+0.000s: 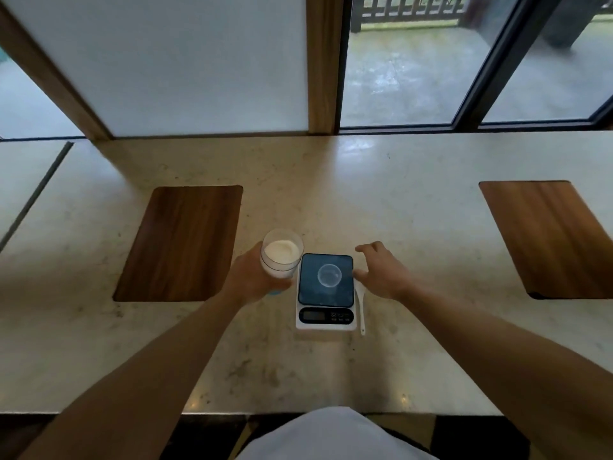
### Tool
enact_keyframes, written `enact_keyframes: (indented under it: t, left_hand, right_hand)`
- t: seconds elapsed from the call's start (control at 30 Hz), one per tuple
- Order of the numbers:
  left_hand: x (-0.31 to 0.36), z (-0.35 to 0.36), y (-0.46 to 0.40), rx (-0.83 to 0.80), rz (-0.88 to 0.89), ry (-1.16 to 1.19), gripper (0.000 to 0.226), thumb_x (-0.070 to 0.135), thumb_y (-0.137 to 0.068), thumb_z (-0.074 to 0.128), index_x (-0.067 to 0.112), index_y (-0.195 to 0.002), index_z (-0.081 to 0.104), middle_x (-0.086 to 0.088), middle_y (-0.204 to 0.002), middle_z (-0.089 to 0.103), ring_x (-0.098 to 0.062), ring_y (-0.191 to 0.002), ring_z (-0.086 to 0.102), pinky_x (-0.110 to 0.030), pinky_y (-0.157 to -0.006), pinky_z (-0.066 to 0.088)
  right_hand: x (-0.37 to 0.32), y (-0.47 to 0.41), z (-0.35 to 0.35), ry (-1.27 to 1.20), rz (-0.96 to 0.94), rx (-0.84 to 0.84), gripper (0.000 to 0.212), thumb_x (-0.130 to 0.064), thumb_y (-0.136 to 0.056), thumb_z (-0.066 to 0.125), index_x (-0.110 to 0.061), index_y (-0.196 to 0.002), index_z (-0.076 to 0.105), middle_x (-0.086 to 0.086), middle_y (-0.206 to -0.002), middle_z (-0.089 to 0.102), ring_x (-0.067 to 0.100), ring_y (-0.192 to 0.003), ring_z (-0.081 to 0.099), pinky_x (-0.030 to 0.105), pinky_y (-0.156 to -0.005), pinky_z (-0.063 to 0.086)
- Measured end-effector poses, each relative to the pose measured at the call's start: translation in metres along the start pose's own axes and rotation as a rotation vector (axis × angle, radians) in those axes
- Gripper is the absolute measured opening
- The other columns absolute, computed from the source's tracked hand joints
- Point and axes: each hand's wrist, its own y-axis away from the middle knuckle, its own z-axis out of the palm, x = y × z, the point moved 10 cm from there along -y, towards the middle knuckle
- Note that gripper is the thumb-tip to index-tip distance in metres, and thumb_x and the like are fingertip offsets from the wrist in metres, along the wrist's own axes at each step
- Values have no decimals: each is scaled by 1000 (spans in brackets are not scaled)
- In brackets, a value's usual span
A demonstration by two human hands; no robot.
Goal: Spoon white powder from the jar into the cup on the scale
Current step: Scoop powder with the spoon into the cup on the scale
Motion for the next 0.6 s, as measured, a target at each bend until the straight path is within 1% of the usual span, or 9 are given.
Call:
enact_keyframes:
  t: [0.07,0.1,0.13,0.17,0.2,0.23,0.3,0.4,0.6]
  left_hand:
    - [-3,2,3,-7,-6,-22,94,55,-46,85,30,-130,51,7,-119,66,-17,-107,62,-38,-95,51]
    - [-4,2,5,-7,-5,-33,95,55,-46,86,30,-131,51,7,-120,66,-17,-107,62,-39,-95,51]
    - [-5,3,7,-4,-5,-37,95,54,-47,87,30,-131,51,7,-121,66,-17,-108,62,-39,-95,51]
    - [-7,3,8,-2,-4,-37,94,53,-48,89,30,-132,50,7,-121,66,-16,-108,62,-39,-96,51]
    - [-8,5,9,-6,-5,-33,94,51,-49,90,30,-132,50,7,-122,66,-16,-109,61,-39,-96,51]
    - [-10,6,11,-14,-8,-28,93,50,-50,90,30,-132,50,7,-122,66,-17,-109,61,-40,-97,51]
    - [-13,10,13,-28,-10,-18,89,50,-51,89,29,-129,52,6,-119,66,-18,-108,62,-43,-97,51]
    - [-16,13,18,-31,-10,-13,86,51,-51,89,31,-126,54,8,-116,67,-17,-105,63,-43,-95,52]
    - [-20,17,25,-36,-8,7,86,50,-51,89,30,-127,54,7,-117,67,-17,-106,63,-44,-96,52]
  right_hand:
    - [12,6,3,46,29,51,49,-32,-91,61,-14,-135,50,12,-137,51,28,-116,56,42,-99,48]
    - [19,8,6,56,47,69,36,-29,-91,60,-13,-123,58,11,-124,60,26,-105,61,40,-92,52]
    - [27,11,11,67,77,66,20,-26,-90,60,-13,-104,65,10,-104,67,23,-89,64,38,-81,55]
    - [33,14,18,76,101,43,12,-23,-89,60,-14,-82,65,7,-82,66,20,-72,61,33,-68,53]
    - [39,16,28,79,122,13,23,-19,-87,60,-15,-64,59,3,-63,59,18,-57,54,30,-57,47]
    - [43,19,39,73,120,-30,32,-15,-85,60,-17,-54,52,1,-53,50,18,-49,45,30,-51,39]
    - [46,26,54,80,106,-89,39,-13,-84,60,-18,-48,45,1,-49,42,18,-45,37,29,-49,33]
    - [50,35,69,118,103,-127,39,-14,-82,61,-17,-48,43,3,-50,42,18,-46,38,28,-48,30]
    - [56,42,77,53,142,-102,45,-27,-91,64,-19,-51,45,-1,-48,41,14,-41,33,27,-44,28]
